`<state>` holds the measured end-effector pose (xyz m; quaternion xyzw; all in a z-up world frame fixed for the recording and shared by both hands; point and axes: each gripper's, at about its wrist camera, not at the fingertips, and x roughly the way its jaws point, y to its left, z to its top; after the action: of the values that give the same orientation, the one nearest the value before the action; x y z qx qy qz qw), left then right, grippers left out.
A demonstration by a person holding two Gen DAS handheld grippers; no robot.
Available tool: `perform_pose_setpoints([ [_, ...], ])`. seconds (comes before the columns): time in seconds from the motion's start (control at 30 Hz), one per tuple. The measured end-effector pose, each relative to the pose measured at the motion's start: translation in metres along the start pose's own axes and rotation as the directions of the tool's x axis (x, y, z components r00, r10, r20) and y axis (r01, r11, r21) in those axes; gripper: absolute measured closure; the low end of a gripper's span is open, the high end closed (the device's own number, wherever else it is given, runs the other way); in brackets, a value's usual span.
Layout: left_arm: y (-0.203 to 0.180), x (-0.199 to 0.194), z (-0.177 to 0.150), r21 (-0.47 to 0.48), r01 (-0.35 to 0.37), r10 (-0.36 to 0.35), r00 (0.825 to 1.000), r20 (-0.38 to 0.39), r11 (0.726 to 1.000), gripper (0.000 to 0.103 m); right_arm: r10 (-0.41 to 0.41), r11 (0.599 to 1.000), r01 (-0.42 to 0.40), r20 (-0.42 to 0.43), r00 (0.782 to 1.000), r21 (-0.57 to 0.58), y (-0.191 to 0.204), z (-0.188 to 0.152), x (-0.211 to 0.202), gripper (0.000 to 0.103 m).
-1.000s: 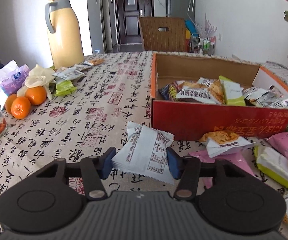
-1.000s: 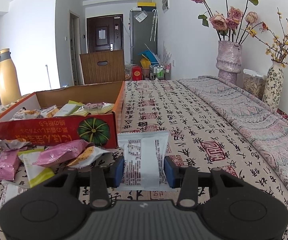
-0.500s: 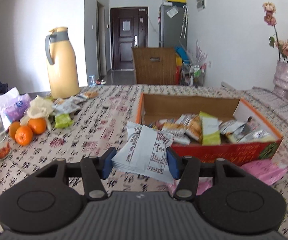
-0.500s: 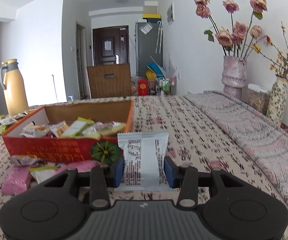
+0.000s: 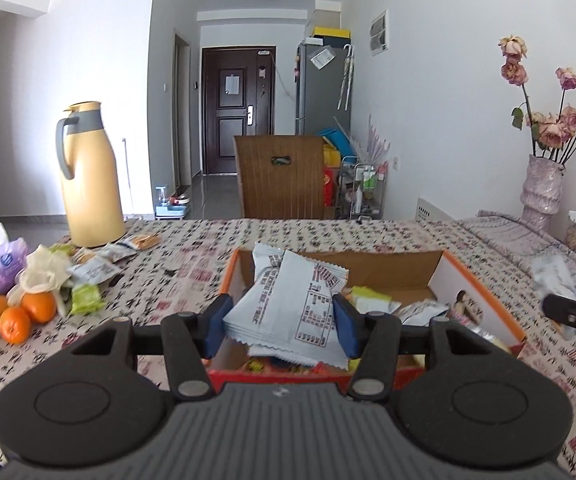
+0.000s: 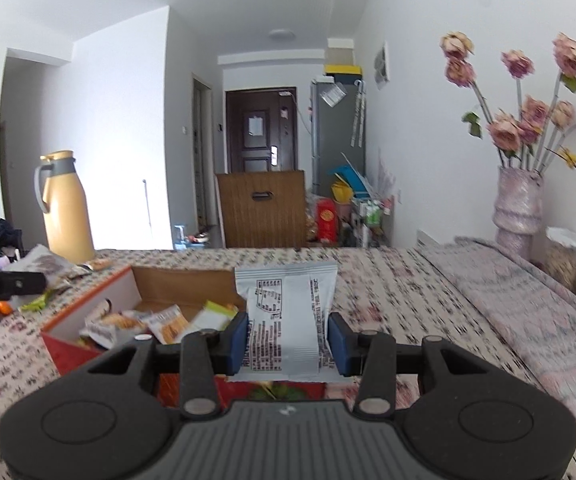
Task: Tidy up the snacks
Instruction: 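Carry both white packets over the box and release them inside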
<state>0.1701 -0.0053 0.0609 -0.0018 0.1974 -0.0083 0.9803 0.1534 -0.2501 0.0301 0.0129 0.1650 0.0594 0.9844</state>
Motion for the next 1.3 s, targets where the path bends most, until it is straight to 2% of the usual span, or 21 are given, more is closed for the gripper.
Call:
perform_pose_setpoints([
  [0.43,-0.025,0.044,0.020,0.014,0.015,-0.015,1.000,0.003,1.000,0.048,0.087,0.996,-0.086,0.009,0.996,-0.026,0.030,0.030,0.058,0.062],
  [0.77,-0.021,0.089,0.007,-0.007,-0.001,0.000,0.999,-0.042,1.000,0.048,0.099,0.995,-0.100,-0.039,0.994,-0.015,0.030,0.015,0.101,0.062],
  [1.1,-0.011,0.104,-0.006,-0.039,0.023,-0.026,0.998,-0.064,0.999,0.047,0.123,0.992,-0.124,-0.097,0.988,0.003,0.025,0.002,0.117,0.060],
  [1.13,-0.009,0.104,-0.006,-0.046,0.025,-0.027,0.998,-0.060,0.999,0.046,0.121,0.993,-0.121,-0.100,0.988,0.007,0.024,0.002,0.117,0.058],
  [1.2,-0.007,0.102,-0.006,-0.058,0.020,-0.023,0.998,-0.054,0.998,0.031,0.106,0.994,-0.105,-0.095,0.990,0.016,0.022,0.003,0.116,0.055],
  [1.23,-0.006,0.101,-0.006,-0.064,0.007,-0.010,0.999,-0.048,0.998,0.012,0.104,0.995,-0.102,-0.093,0.990,0.022,0.021,0.002,0.115,0.051],
  [1.27,-0.006,0.099,-0.006,-0.067,-0.009,0.007,0.999,-0.036,0.998,0.006,0.102,0.995,-0.099,-0.088,0.991,0.028,0.020,0.002,0.114,0.045],
  [1.3,-0.006,0.096,-0.006,-0.066,-0.016,0.014,1.000,-0.025,0.998,0.006,0.097,0.995,-0.094,-0.082,0.992,0.032,0.019,0.002,0.113,0.042],
])
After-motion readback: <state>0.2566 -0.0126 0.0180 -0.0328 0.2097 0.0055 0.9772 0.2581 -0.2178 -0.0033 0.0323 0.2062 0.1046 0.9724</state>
